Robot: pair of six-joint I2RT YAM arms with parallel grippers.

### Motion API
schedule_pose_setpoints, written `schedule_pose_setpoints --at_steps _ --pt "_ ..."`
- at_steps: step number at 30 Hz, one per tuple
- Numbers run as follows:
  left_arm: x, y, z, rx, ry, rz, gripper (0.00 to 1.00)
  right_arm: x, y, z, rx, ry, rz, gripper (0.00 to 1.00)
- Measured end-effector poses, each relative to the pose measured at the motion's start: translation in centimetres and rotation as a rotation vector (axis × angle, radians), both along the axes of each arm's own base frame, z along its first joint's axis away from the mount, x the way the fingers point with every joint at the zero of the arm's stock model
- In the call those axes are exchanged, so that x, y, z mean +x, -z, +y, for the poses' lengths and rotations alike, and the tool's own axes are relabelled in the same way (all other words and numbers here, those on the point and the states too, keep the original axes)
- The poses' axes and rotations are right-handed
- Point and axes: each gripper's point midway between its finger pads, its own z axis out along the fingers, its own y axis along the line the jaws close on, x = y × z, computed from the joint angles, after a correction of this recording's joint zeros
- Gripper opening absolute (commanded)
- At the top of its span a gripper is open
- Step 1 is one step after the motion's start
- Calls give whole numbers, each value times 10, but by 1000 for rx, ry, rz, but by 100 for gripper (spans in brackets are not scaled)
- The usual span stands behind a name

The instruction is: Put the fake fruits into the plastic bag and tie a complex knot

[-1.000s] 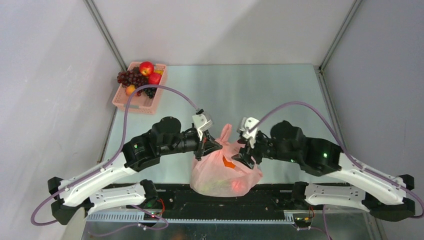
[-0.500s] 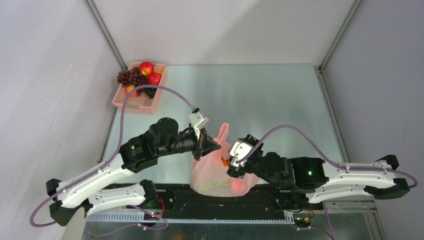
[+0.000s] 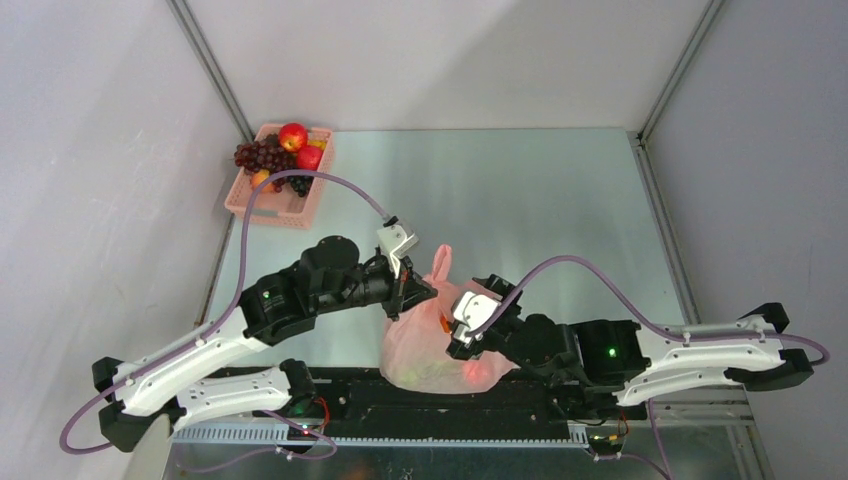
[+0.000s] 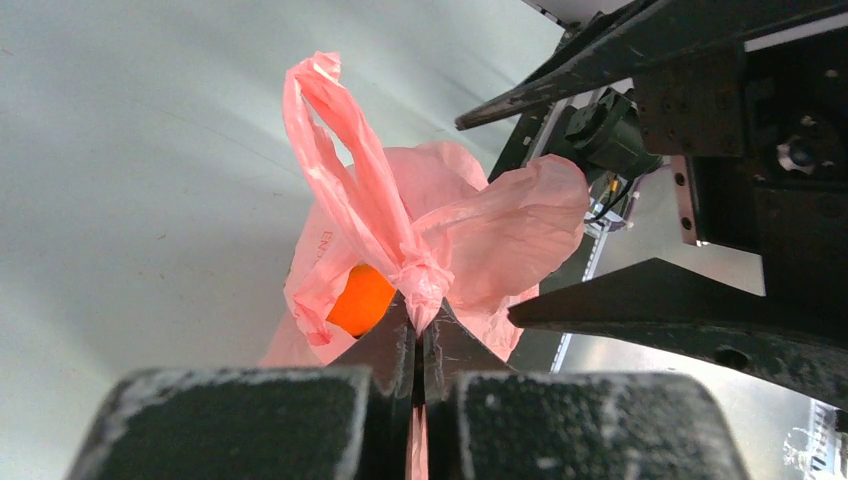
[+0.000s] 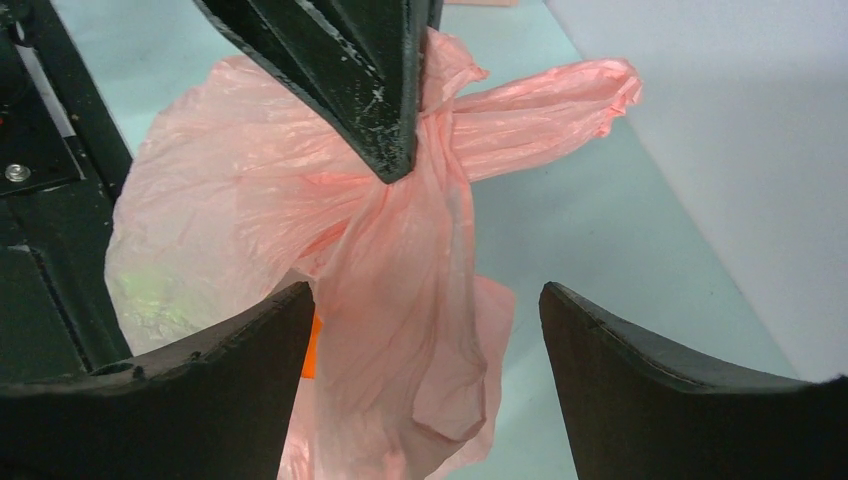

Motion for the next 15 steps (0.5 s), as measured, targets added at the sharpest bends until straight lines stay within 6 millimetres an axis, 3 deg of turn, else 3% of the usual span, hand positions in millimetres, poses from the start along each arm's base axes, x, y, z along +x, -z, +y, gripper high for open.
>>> schedule_pose_setpoints --at_steps 8,15 --pt "1 2 2 18 -9 -2 0 -4 -1 1 2 -3 -5 88" --pt "1 -1 3 16 -7 -4 0 3 11 3 -47 33 -17 86"
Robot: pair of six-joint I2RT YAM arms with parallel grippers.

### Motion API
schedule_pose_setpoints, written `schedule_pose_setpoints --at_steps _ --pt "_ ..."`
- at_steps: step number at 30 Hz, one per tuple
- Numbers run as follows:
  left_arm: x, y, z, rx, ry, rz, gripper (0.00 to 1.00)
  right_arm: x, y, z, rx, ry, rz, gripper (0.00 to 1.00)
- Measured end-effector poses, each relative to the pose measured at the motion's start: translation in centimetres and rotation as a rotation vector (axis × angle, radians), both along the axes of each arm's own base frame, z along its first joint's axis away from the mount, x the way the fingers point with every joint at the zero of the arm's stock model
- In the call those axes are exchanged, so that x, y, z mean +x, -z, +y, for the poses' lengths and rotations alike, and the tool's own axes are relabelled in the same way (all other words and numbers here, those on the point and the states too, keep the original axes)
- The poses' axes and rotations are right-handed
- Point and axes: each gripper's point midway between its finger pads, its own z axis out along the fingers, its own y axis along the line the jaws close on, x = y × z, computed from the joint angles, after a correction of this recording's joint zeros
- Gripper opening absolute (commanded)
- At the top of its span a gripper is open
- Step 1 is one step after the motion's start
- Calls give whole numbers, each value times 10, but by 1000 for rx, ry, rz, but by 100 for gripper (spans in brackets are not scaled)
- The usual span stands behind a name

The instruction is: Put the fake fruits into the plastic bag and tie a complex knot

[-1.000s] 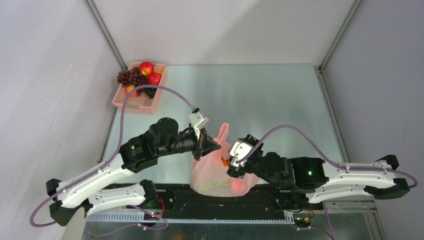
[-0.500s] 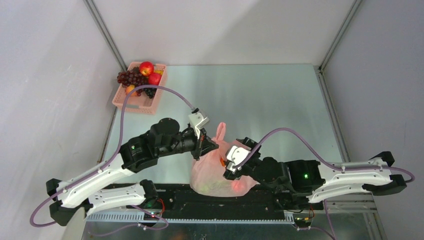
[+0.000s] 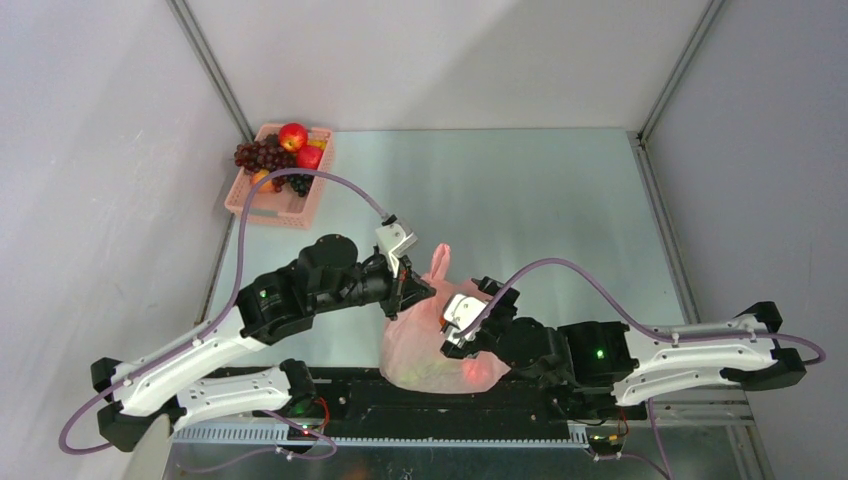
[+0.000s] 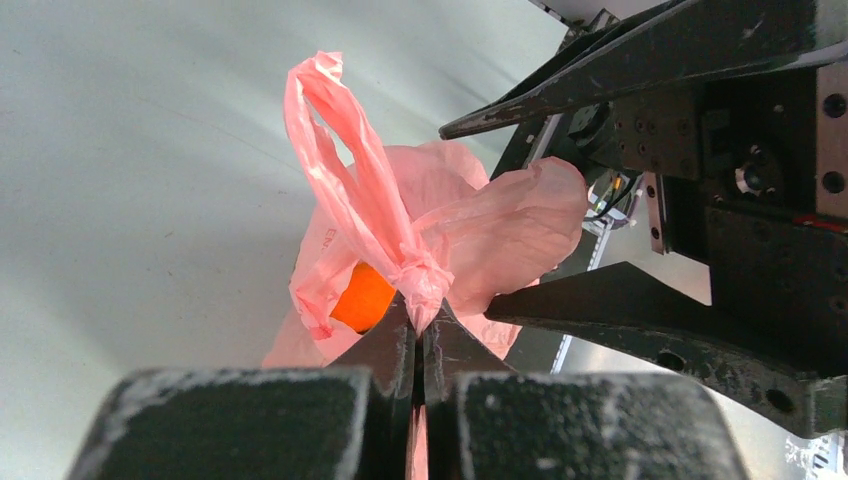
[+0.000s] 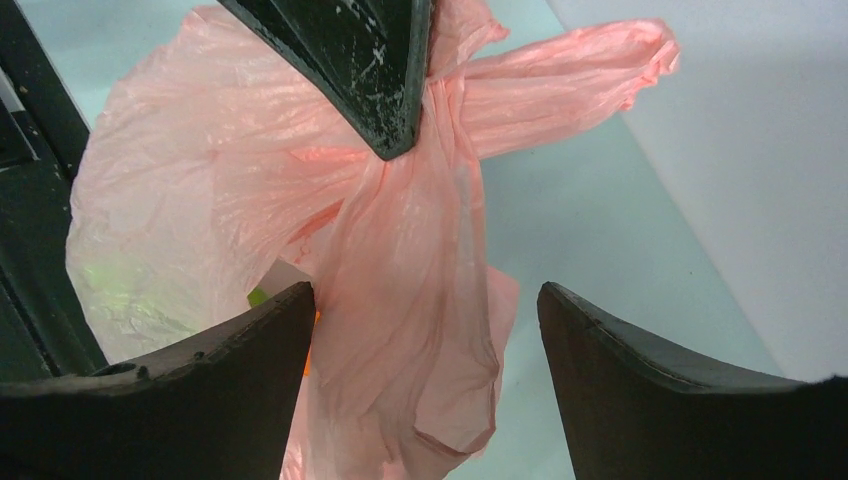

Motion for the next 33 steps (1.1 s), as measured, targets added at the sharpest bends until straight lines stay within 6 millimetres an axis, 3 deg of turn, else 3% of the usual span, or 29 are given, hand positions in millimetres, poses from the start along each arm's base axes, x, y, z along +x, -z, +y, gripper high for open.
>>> schedule_pose_setpoints --at_steps 11,17,19,21,23,24,28,32,33 --pt "-1 -2 1 5 6 -5 0 6 7 -1 -16 21 -2 88" --pt "-2 -2 1 7 10 -3 0 14 11 1 -27 48 -31 84" --pt "-2 -2 1 6 13 -2 0 19 12 1 -34 64 -47 77" --pt "-3 -2 1 6 15 -2 0 24 12 1 -41 82 -60 63" --pt "-3 -2 1 6 16 -1 0 30 11 0 -46 105 -72 46" --pt "-3 -2 1 6 17 -1 0 33 10 -1 -42 118 -74 31" --pt "-5 -2 0 6 32 -6 0 38 5 -1 -16 136 -80 1" --pt "-6 -6 -1 -9 46 -20 0 38 3 1 4 124 -66 2" --pt "-6 -8 -1 -16 47 -26 0 37 3 1 11 119 -61 14"
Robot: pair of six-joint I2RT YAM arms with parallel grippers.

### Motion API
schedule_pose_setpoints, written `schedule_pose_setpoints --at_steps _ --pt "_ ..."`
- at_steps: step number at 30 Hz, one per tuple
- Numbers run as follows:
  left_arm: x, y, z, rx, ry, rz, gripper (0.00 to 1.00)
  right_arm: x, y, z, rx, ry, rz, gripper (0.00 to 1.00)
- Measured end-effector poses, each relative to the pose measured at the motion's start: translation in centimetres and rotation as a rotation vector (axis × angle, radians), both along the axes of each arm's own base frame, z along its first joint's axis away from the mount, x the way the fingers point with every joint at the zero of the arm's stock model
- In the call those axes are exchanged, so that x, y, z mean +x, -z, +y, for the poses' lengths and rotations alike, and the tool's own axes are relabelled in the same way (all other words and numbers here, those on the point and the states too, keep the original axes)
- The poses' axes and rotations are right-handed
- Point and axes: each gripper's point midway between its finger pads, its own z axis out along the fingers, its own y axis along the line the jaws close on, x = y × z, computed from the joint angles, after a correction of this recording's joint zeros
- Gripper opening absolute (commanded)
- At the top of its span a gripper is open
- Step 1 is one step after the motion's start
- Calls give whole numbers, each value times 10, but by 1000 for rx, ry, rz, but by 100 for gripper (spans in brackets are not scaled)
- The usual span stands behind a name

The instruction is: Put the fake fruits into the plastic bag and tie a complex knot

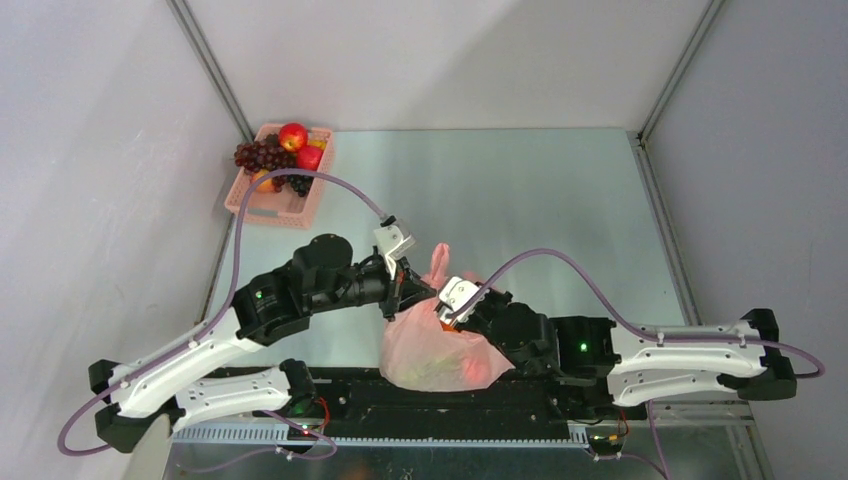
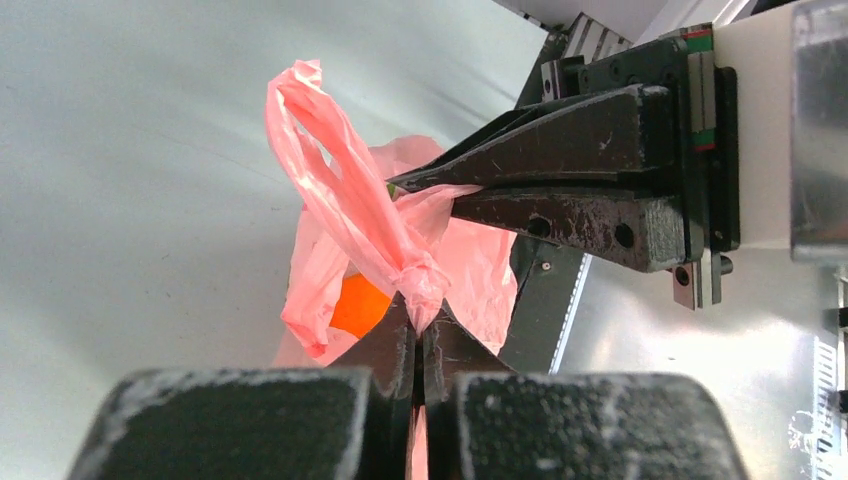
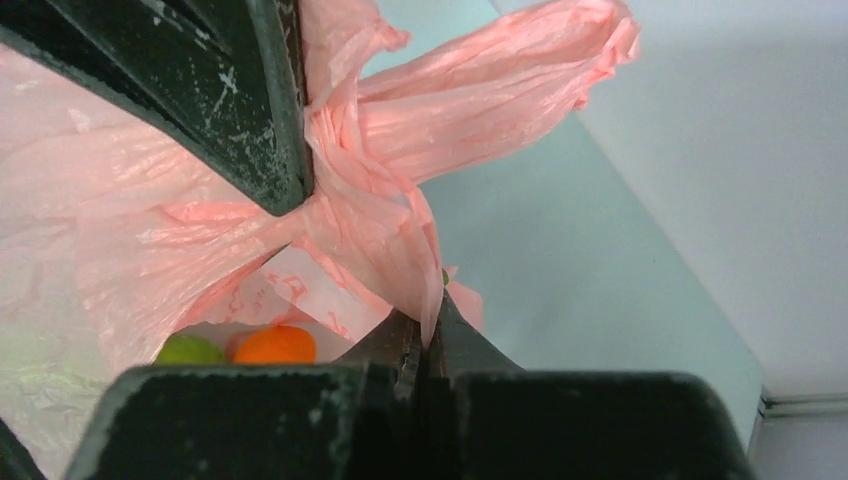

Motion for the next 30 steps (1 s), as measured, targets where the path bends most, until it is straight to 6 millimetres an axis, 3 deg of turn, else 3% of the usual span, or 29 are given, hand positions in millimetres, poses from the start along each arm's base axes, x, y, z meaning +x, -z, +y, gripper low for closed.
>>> schedule_pose_setpoints --at_steps 1,2,3,4,6,10,18,21,26,30 --pt "0 -2 0 -6 2 -8 0 -1 -1 0 8 -8 5 22" --pt "0 -4 0 -12 3 -14 0 -2 -2 0 19 -16 14 41" --pt "0 -6 0 -19 6 -24 0 -3 -3 -1 29 -26 23 50" --pt "0 -7 0 -24 7 -30 0 -5 -4 -3 44 -35 35 66" --pt "0 -8 1 -28 12 -41 0 -8 -7 -6 72 -64 63 81" --pt "-1 -4 1 -19 34 -73 0 -23 -17 -16 178 -190 177 90" --pt "-8 7 -3 -4 138 -155 0 -31 -71 -32 453 -306 347 92" --pt "-11 13 -5 0 175 -173 0 -28 -87 -28 522 -324 413 84" --pt "-16 23 -7 -2 215 -184 0 -9 -90 -20 601 -299 557 74" --pt "-19 26 -8 -5 232 -182 0 4 -77 -10 627 -280 681 70"
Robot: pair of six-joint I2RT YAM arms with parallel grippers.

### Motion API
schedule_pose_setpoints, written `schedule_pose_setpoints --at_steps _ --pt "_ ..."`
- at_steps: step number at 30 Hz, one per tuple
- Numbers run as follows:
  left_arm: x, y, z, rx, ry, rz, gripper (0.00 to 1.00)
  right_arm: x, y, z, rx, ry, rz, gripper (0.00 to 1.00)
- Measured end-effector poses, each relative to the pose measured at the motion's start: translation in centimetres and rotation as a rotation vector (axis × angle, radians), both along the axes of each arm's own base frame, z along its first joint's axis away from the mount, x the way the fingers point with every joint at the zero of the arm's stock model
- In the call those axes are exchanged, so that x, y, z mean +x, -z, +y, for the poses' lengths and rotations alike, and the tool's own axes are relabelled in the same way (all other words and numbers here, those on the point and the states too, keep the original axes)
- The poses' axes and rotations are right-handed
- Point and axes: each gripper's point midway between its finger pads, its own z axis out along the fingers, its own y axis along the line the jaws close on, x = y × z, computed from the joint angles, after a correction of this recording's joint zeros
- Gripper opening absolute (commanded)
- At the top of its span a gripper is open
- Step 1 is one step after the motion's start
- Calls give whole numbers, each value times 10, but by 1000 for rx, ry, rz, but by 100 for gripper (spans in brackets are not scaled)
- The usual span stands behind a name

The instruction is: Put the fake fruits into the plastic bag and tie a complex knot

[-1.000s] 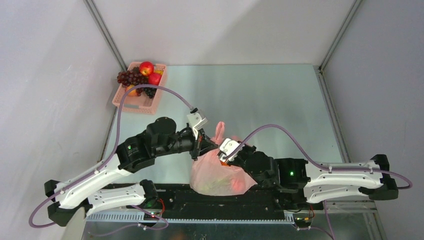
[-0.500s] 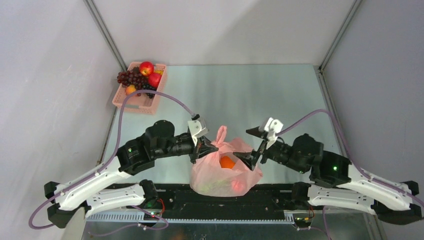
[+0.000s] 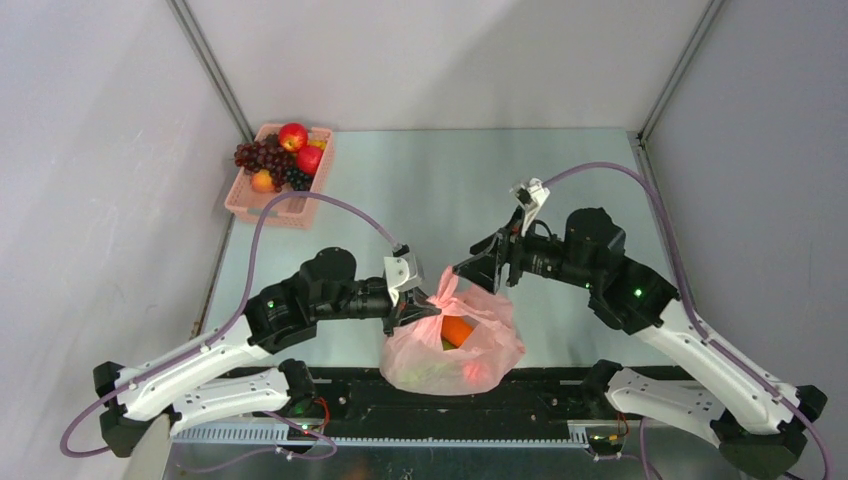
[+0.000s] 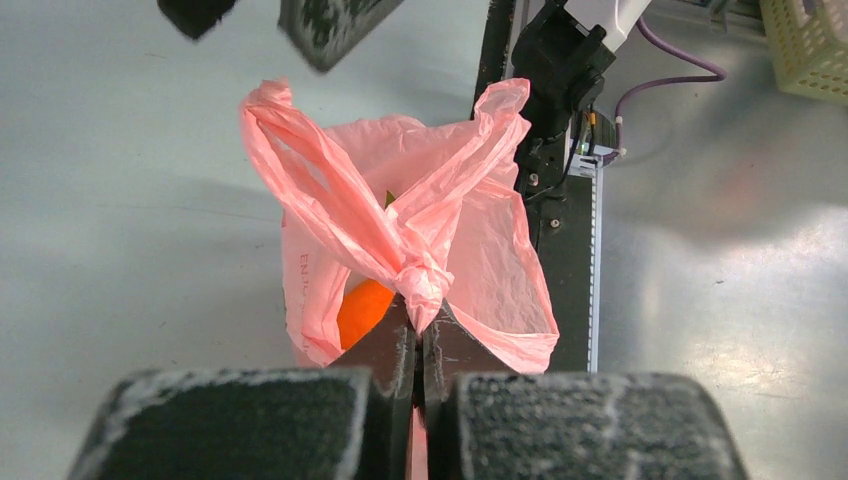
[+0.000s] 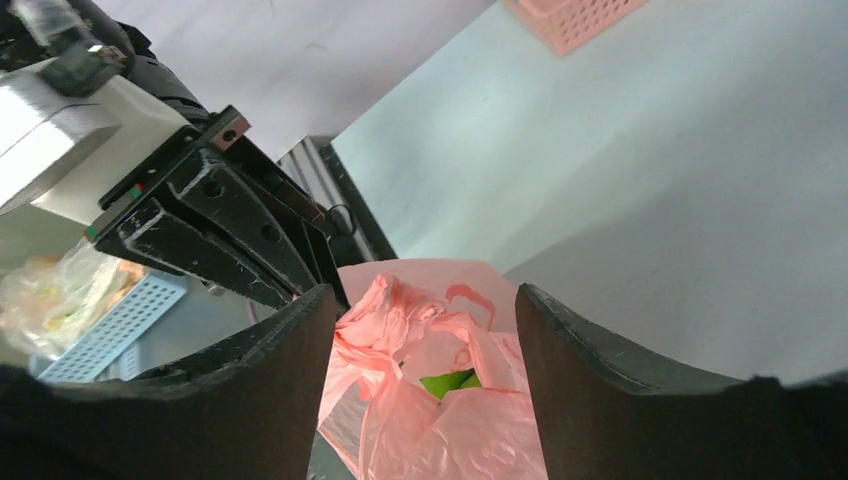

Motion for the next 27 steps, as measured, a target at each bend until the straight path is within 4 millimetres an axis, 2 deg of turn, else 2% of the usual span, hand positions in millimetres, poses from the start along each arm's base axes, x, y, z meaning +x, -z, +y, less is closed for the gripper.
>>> schedule_pose_setpoints --at_steps 3,9,17,19,24,26,27 --pt "0 -1 0 -3 5 -5 0 1 10 7 -4 -28 76 68" --pt "0 -1 -1 -5 6 -9 0 -7 13 16 9 -94 144 61" --pt "0 -1 -1 -4 8 -15 0 -10 15 19 9 -114 162 44" --pt "0 -1 -1 -4 8 -17 0 -9 16 19 6 -113 161 38" --pt "0 -1 -1 -4 9 -16 0 -7 17 20 -2 -105 149 7" --pt "1 -1 -1 -3 7 -17 0 -7 18 20 -5 -105 139 0" --pt "2 -1 0 -2 0 -18 0 -7 18 20 -8 -105 133 0"
